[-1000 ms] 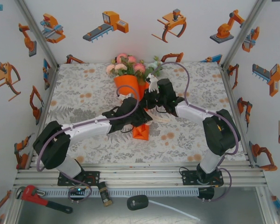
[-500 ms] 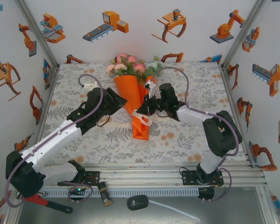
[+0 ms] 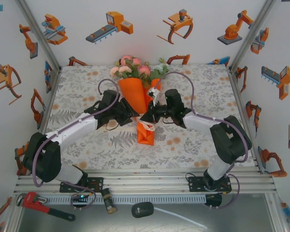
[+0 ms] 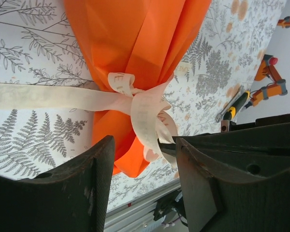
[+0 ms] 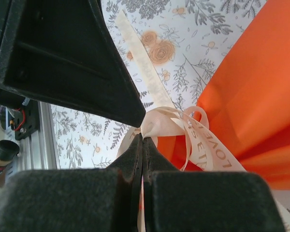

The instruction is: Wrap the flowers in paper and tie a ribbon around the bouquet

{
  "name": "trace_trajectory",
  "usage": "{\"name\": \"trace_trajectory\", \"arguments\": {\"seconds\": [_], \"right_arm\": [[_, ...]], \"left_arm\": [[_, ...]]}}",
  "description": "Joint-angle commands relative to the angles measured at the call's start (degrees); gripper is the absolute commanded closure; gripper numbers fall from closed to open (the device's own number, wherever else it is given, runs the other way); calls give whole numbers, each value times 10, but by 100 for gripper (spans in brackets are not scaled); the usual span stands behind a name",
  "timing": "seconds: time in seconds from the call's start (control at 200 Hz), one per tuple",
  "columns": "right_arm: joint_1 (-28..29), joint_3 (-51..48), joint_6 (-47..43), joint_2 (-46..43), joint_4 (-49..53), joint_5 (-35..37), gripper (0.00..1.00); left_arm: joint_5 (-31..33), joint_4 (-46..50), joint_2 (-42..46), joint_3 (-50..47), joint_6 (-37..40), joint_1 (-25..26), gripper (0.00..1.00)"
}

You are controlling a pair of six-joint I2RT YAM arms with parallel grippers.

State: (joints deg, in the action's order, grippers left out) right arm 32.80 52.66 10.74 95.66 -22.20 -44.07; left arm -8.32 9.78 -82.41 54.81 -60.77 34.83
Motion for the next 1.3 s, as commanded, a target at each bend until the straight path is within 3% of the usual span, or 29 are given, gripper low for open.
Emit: {"name": "trace_trajectory", "arguments": {"seconds": [0.0, 0.2, 0.621, 0.921, 1.046, 1.181, 1.297], "right_arm": [[2, 17, -14, -28, -27, 17, 100], [2, 8, -23, -51, -37, 41, 100], [2, 9, 4, -25, -90, -26, 100], [2, 15, 14, -10, -75, -30, 100], [2, -17, 31, -48, -75, 33, 65], [20, -97, 40, -145, -51, 163, 49], [52, -159, 40, -210, -40, 233, 43]], "left_arm": [[-9, -22, -4, 23, -7, -2, 48], [-10, -32, -2, 17, -10, -16, 48], [-84, -102, -28, 18, -58, -18, 56], [-82, -99, -32, 14, -64, -17, 100], [-69, -89, -33, 14, -63, -18, 100], [-69, -86, -38, 17, -65, -18, 100], [-64, -84, -41, 22, -65, -19, 100]]}}
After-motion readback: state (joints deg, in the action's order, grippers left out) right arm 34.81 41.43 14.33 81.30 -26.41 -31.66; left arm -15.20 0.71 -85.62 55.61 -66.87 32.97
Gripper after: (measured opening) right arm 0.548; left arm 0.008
